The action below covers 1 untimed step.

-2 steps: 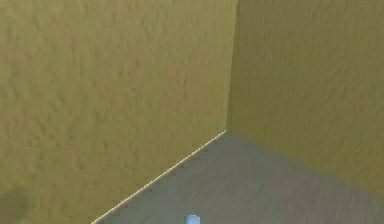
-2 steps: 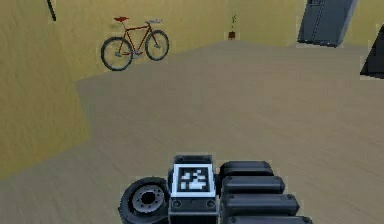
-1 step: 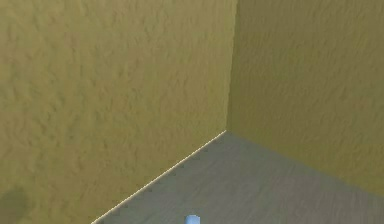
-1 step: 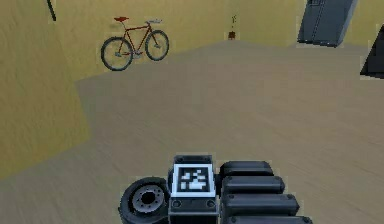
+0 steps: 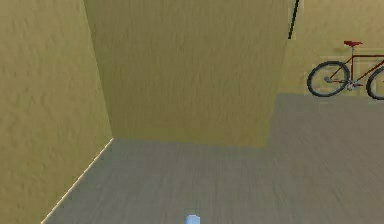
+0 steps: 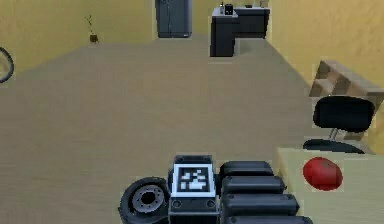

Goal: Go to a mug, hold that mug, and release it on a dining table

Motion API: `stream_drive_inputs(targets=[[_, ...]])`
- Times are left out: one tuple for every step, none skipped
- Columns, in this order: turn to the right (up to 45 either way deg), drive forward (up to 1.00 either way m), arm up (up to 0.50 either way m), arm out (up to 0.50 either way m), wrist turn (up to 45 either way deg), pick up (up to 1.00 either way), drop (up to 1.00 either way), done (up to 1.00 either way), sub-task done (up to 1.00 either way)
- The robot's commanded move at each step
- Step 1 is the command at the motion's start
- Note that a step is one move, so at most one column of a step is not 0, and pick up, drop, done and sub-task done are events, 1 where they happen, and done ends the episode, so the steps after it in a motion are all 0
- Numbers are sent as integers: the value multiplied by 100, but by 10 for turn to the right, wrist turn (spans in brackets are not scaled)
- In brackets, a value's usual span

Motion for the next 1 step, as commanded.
stream_drive_inputs(targets=[[0, 35, 0, 0, 0, 0, 0, 0, 0]])
